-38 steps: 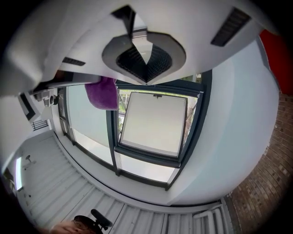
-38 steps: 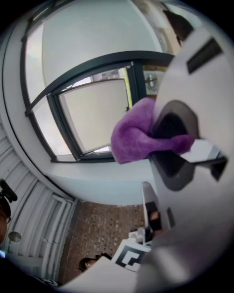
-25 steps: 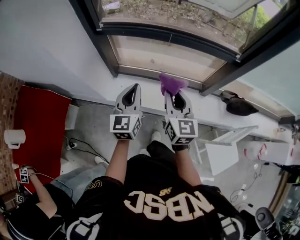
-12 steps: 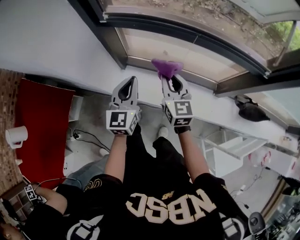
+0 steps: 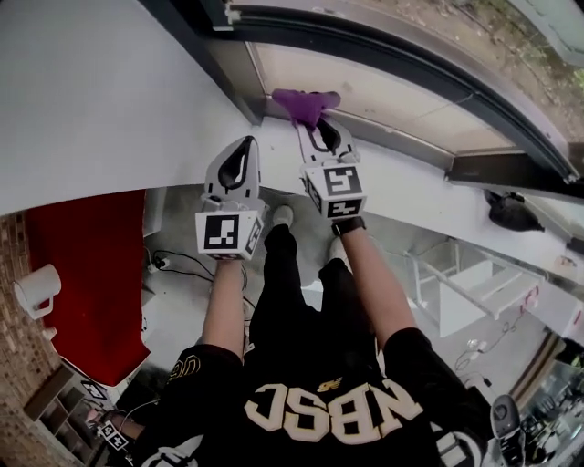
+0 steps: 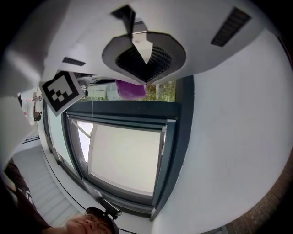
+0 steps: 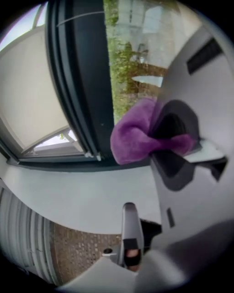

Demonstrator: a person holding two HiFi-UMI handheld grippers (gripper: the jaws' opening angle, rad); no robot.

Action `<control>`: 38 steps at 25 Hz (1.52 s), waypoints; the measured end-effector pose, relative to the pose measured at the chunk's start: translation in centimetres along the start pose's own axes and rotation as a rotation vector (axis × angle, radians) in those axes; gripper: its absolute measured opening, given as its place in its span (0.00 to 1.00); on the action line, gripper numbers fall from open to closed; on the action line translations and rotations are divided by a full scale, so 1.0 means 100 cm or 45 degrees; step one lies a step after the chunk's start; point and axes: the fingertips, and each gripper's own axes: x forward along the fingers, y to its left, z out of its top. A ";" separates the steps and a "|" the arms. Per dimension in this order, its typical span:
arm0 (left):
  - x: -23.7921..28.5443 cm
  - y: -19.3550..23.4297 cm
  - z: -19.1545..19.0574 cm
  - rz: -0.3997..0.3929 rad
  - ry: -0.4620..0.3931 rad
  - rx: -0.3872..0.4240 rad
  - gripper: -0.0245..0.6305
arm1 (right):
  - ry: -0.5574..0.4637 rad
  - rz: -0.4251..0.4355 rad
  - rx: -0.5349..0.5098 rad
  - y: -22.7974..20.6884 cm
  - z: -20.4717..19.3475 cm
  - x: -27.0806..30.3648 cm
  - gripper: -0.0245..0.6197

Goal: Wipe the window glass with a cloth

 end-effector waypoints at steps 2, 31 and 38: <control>0.001 0.011 -0.008 0.000 0.024 0.014 0.06 | 0.016 -0.029 0.020 -0.010 -0.006 0.019 0.15; 0.063 -0.049 -0.059 -0.097 0.096 -0.039 0.07 | -0.058 -0.367 -0.100 -0.167 -0.020 0.082 0.15; 0.090 -0.161 -0.069 -0.237 0.090 -0.068 0.07 | -0.037 -0.573 -0.069 -0.288 -0.044 -0.032 0.15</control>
